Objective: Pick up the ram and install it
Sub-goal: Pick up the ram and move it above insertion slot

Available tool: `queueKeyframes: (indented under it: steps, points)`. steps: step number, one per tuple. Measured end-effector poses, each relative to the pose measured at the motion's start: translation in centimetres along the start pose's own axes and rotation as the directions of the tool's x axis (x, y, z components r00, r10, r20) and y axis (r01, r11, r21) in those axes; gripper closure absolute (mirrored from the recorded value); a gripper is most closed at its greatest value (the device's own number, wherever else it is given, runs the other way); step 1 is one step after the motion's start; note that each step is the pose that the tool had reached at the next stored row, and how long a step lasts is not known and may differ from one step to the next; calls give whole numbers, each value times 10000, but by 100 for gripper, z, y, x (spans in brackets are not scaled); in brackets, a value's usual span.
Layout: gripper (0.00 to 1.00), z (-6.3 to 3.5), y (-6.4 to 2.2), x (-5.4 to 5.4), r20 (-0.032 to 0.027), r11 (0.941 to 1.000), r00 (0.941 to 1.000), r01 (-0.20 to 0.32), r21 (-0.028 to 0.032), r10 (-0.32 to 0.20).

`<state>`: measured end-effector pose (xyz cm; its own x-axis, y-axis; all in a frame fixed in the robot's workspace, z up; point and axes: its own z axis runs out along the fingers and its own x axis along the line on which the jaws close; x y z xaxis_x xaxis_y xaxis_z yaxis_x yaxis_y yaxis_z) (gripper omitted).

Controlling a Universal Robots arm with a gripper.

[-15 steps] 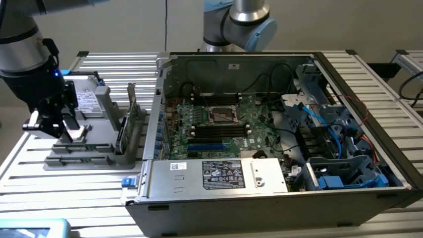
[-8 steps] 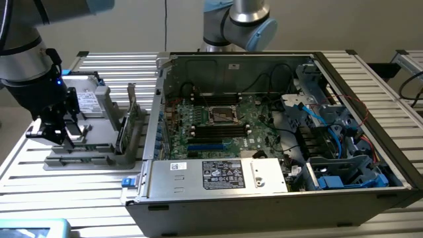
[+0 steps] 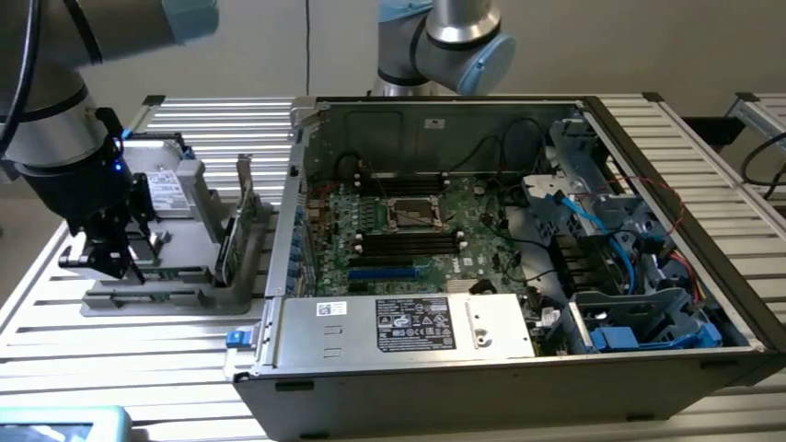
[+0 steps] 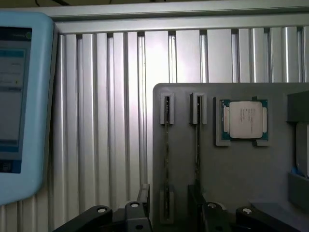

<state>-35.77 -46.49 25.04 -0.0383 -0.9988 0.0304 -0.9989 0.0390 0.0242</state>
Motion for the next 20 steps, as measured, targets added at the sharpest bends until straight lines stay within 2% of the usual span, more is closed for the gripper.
queueKeyframes:
  steps: [11,20]
  points:
    - [56,197,-13,19,14,10000,10000,0,0,0]
    - [56,300,-16,20,40,10000,10000,1,-2,-1]
